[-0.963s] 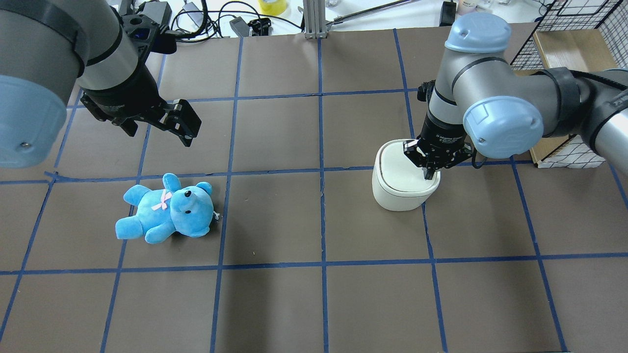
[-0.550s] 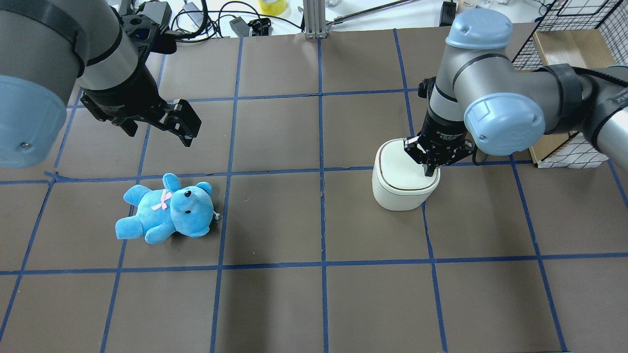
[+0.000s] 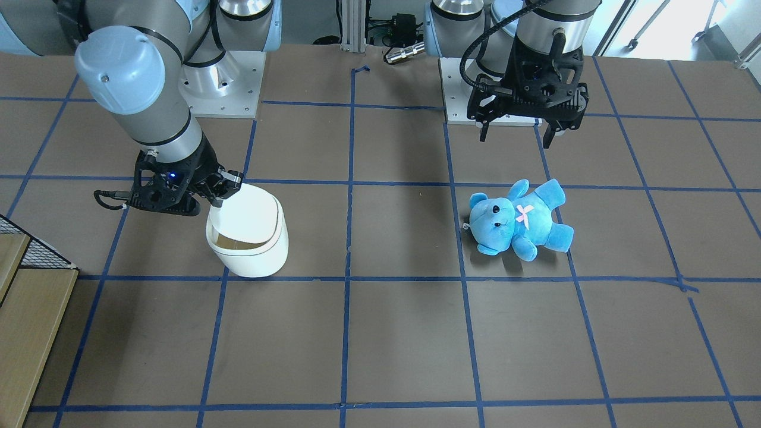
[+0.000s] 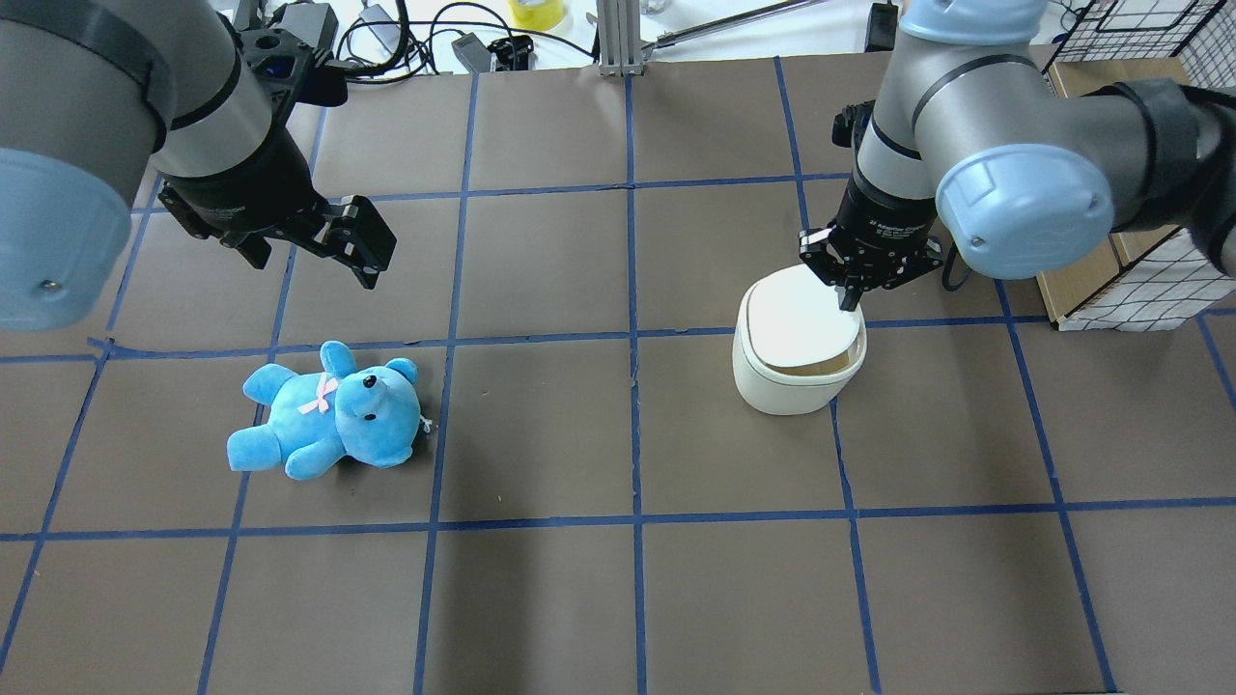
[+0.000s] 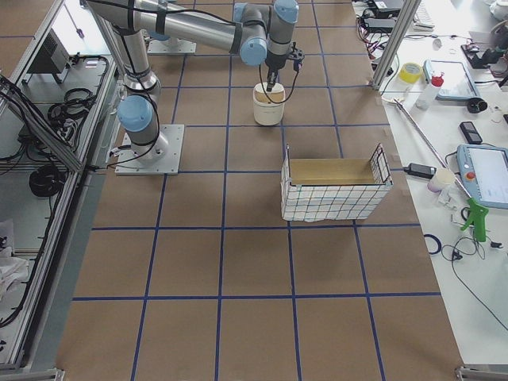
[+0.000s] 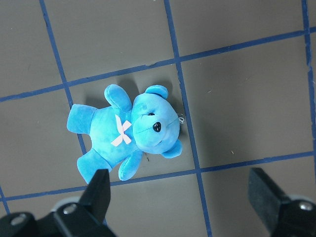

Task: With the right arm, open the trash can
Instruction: 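Lift the right gripper to swing the lid open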

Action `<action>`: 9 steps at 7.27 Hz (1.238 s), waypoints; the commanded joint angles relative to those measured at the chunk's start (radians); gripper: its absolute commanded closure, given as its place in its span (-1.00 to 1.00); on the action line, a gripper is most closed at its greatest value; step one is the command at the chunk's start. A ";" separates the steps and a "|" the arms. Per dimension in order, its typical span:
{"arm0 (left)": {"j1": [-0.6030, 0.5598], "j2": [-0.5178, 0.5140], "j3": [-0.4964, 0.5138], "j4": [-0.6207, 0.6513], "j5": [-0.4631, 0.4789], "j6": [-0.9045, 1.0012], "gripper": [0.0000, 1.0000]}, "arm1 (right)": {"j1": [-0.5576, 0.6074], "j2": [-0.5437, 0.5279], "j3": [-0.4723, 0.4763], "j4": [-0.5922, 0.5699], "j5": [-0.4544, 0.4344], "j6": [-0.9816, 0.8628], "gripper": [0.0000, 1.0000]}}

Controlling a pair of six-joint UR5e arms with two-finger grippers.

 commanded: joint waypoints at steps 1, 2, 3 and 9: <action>0.000 0.000 0.000 0.000 0.000 0.000 -1.00 | 0.000 -0.035 -0.067 0.003 0.031 0.000 -0.84; 0.000 0.000 0.000 0.000 0.000 0.000 -1.00 | -0.001 -0.040 -0.095 0.011 0.027 -0.001 -1.00; 0.000 0.000 0.000 0.000 0.000 0.000 -1.00 | -0.003 -0.060 -0.110 0.050 0.025 -0.001 -1.00; 0.000 0.000 0.000 0.000 0.000 0.000 -1.00 | -0.003 -0.133 -0.113 0.220 0.010 -0.009 -1.00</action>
